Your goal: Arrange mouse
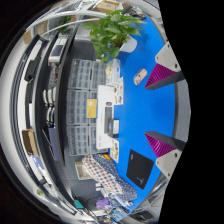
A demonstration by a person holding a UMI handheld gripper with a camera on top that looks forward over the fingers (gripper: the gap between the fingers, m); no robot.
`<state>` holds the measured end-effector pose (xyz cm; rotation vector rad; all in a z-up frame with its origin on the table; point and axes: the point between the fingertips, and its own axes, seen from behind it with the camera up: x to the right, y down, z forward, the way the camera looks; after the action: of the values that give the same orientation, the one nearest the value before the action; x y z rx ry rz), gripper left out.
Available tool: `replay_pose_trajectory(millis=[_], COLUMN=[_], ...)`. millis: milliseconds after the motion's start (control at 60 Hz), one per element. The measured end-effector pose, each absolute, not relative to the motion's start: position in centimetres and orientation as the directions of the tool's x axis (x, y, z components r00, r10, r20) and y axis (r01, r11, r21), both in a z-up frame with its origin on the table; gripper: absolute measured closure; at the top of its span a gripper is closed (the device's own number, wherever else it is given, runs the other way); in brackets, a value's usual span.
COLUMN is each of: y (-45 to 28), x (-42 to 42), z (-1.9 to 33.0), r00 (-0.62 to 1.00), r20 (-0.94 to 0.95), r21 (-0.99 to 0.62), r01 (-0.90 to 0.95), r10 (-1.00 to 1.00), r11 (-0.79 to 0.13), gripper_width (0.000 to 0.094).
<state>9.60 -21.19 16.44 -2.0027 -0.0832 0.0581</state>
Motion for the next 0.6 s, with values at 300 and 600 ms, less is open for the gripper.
replay_pose_trajectory(millis=[300,600], y=[-22.1,-16.9], x=[13.8,23.3], z=[7.3,1.3], r00=[0.998,0.996], r20=[0.031,0.068], r21=[-0.847,-0.806], r01=[0.051,0.016], r10=[0.047,-0.066], r11=[-0.529,-0.592], gripper_width=[0.0087,0.0088])
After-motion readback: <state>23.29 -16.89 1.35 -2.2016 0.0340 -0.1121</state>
